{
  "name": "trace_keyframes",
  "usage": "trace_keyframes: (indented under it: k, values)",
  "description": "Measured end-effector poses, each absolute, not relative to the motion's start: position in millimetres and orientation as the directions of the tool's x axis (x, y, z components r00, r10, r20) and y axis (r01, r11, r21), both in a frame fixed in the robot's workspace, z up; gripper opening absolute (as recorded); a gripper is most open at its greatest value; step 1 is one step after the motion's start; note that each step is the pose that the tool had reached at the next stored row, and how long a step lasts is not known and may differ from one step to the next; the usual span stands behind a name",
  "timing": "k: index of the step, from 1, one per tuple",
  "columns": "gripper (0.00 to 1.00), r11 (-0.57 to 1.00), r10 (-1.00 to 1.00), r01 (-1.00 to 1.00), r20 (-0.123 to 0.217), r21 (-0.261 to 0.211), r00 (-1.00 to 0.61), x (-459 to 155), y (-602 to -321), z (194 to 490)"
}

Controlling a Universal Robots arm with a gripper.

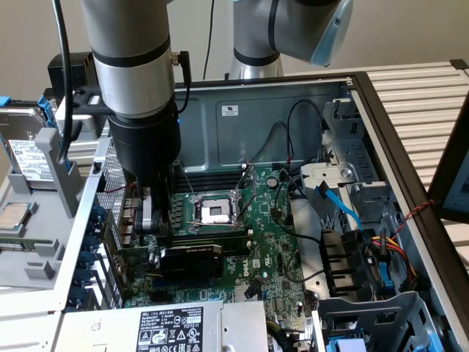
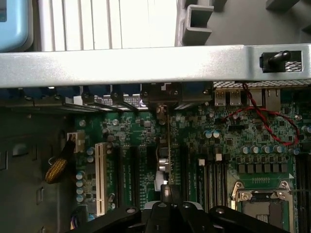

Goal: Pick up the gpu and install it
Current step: 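Press down on the gpu until it lock into place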

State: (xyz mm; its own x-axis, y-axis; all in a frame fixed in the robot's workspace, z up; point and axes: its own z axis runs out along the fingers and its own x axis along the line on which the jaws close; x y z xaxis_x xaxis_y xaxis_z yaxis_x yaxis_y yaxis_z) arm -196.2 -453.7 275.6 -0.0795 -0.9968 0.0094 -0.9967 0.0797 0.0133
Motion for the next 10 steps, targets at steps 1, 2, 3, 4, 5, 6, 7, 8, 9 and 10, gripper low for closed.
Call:
trace_keyframes:
  k: [1,2,3,4,5,6,7,8,9,10]
  values:
    - [0.11,0.080,-0.997,-0.997,0.009,0.013,-0.079,-196.3,-453.7,275.4]
    - [0.11,0.080,-0.997,-0.997,0.009,0.012,-0.080,-196.6,-453.7,275.2]
    - [0.11,0.080,-0.997,-0.997,0.009,0.012,-0.080,-196.7,-453.6,274.9]
    - [0.11,0.080,-0.997,-0.997,0.009,0.011,-0.079,-196.8,-453.6,274.6]
    - [0.11,0.080,-0.997,-0.997,0.009,0.011,-0.080,-197.1,-453.6,274.3]
    - [0.11,0.080,-0.997,-0.997,0.009,0.010,-0.080,-197.4,-453.6,273.9]
    - [0.11,0.080,-0.997,-0.997,0.009,0.010,-0.080,-197.7,-453.6,273.6]
    - [0.11,0.080,-0.997,-0.997,0.009,0.009,-0.080,-197.8,-453.6,273.2]
    - [0.11,0.080,-0.997,-0.997,0.009,0.009,-0.080,-198.0,-453.6,272.8]
    - [0.11,0.080,-0.997,-0.997,0.009,0.009,-0.080,-198.1,-453.6,272.6]
